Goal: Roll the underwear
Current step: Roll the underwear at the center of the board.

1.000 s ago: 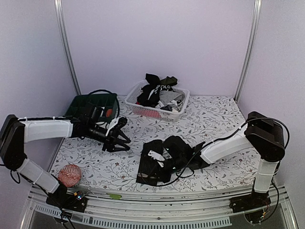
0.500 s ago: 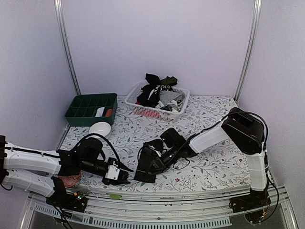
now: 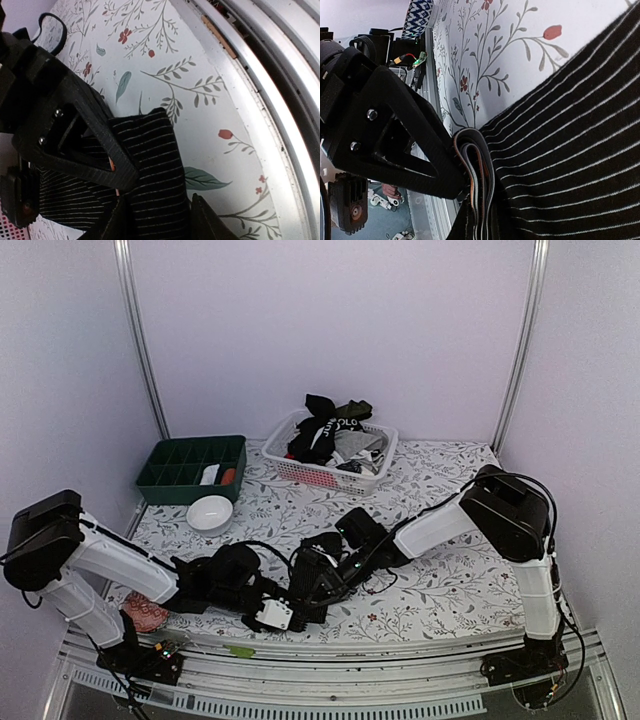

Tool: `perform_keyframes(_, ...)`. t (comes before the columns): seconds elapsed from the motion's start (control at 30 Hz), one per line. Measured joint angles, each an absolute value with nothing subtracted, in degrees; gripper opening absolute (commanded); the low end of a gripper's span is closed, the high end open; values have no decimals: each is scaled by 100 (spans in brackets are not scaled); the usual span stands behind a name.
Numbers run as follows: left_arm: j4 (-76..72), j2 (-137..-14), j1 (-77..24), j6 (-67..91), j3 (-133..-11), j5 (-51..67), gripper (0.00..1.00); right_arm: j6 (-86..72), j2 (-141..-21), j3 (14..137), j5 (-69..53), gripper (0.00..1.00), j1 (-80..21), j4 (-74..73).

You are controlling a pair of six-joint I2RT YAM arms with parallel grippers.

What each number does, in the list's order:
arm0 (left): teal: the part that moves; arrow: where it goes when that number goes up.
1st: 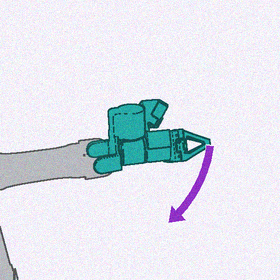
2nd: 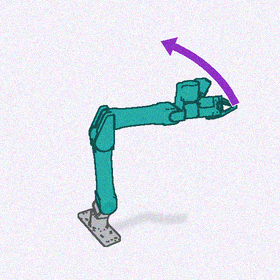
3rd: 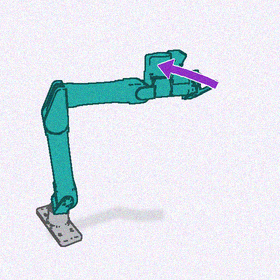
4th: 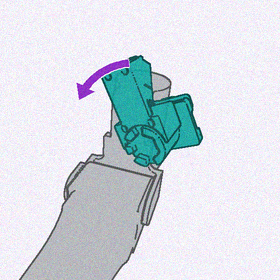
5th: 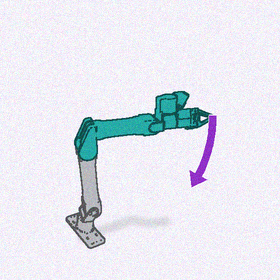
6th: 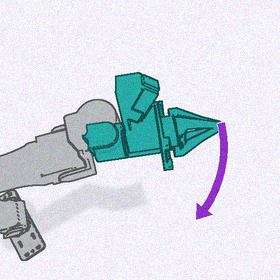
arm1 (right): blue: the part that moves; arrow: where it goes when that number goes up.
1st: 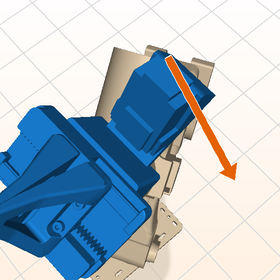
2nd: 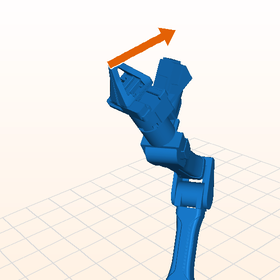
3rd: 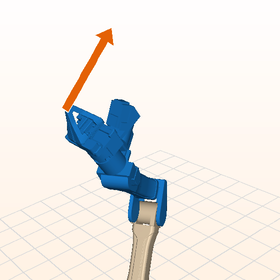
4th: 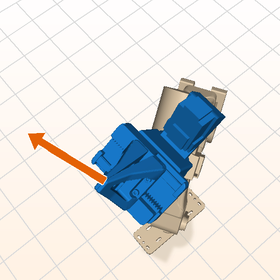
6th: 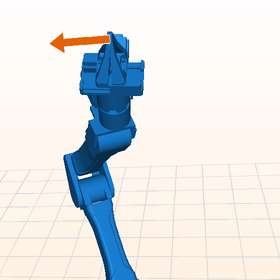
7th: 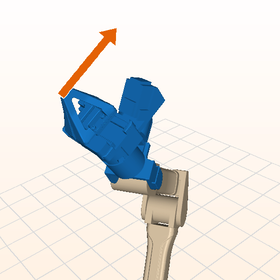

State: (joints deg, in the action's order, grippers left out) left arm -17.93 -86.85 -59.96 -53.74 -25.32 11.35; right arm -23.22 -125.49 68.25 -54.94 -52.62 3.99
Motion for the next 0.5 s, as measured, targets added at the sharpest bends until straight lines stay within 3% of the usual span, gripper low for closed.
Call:
perform_keyframes(0.1, -1833, -8895, -6025, -5446, -2689, 982, 17, -2322, -12558, 6825, -5518, 0, -5253, 401)
perform_keyframes(0.23, -1568, -8958, -6060, -5623, -2873, 895, 0, -2322, -12556, 6823, -5522, 0, -5240, 395)
perform_keyframes(0.3, -1256, -8936, -6058, -5655, -3024, 923, 0, -2320, -12512, 6768, -5472, 1, -5205, 427)
perform_keyframes(0.5, -292, -9225, -5933, -5527, -3776, 1227, 0, -2331, -11896, 6123, -4729, 28, -5142, 735)
